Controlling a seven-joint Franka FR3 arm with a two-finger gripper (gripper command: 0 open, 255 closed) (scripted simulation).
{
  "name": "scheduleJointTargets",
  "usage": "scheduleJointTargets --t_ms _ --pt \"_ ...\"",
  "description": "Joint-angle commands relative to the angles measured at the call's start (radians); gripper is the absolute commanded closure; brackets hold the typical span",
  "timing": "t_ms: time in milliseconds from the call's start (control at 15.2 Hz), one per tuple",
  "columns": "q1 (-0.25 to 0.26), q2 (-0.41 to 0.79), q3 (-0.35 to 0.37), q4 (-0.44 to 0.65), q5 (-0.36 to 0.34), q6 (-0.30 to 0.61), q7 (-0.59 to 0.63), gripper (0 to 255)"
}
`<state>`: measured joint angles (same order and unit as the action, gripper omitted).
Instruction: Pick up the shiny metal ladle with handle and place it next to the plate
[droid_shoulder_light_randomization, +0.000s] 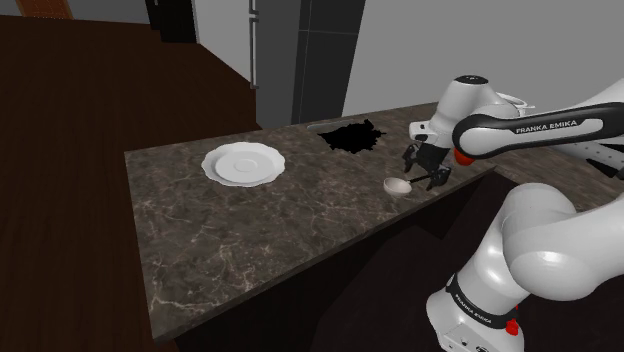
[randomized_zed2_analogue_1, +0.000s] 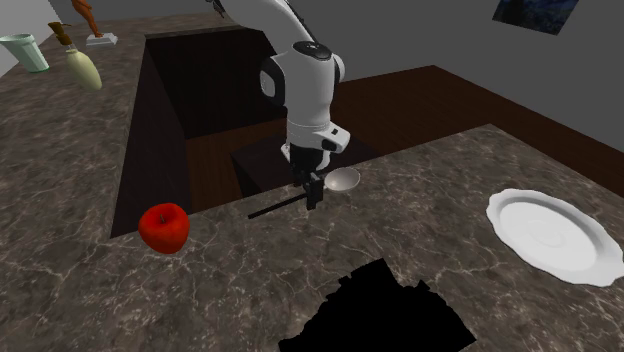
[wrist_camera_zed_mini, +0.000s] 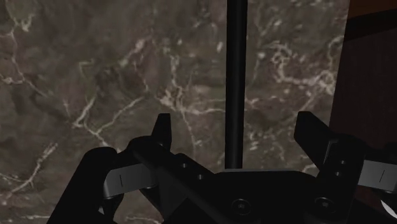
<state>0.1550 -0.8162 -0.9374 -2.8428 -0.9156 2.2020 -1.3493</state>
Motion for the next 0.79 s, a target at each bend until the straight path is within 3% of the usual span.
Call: scheduleJointTargets --t_ms 0,132,198,726 --pt "0.0 0.001 -0.001 0.0 0.0 0.001 0.0 0" --pt "0.0 0.0 0.0 0.0 0.0 0.001 0.0 0" --pt "0.0 0.0 0.0 0.0 0.0 0.001 0.0 255" --pt "0.0 -0.001 0.001 0.0 0.001 -0.001 0.0 255"
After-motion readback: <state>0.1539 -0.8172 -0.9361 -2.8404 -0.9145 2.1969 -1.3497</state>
